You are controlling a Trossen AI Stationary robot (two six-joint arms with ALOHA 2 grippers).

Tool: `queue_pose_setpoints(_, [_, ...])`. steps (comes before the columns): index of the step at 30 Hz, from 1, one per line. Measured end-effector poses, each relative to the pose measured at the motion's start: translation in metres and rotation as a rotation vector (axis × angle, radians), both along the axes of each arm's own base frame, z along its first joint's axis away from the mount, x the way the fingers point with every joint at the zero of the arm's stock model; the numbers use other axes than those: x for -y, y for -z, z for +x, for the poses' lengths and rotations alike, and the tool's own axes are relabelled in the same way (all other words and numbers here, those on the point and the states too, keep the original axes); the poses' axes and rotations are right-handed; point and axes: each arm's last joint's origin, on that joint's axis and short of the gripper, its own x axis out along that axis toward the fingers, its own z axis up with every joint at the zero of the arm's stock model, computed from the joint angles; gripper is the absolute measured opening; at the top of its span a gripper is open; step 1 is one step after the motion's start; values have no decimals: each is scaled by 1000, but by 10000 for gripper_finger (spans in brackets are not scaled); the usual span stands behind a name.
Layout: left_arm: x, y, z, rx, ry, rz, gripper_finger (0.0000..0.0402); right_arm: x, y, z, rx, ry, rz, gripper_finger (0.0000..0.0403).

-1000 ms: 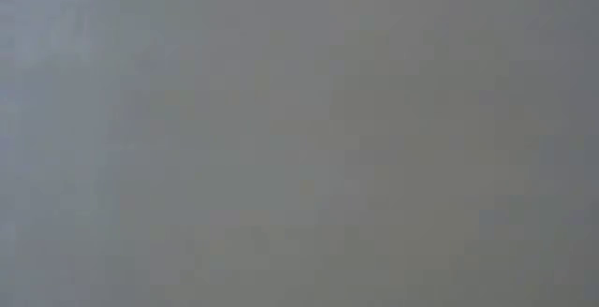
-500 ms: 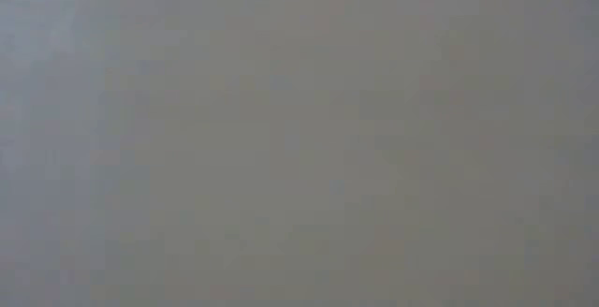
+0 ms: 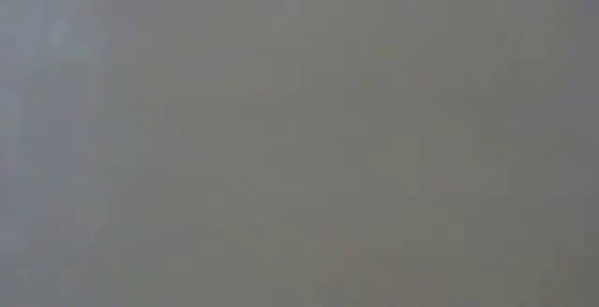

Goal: Pick and place Granola Bars by type
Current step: Put the bottom red granola bar into the gray bin

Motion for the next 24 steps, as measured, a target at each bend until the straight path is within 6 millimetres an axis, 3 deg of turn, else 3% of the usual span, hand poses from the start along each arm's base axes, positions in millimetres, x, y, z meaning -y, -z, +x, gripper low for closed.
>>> queue_pose_setpoints(4, [-2,-1,1,2,-4,-1,8,0,0,0,0,0,0,9])
queue_pose_setpoints(14, [-2,-4,0,10,-1,-4,0,0,0,0,1,2,2,9])
queue_pose_setpoints(17, [-3,-20,-2,41,-13,-28,0,0,0,0,0,0,0,8])
queue_pose_setpoints(24, [-19,-89,-17,189,-60,-105,0,0,0,0,0,0,0,9])
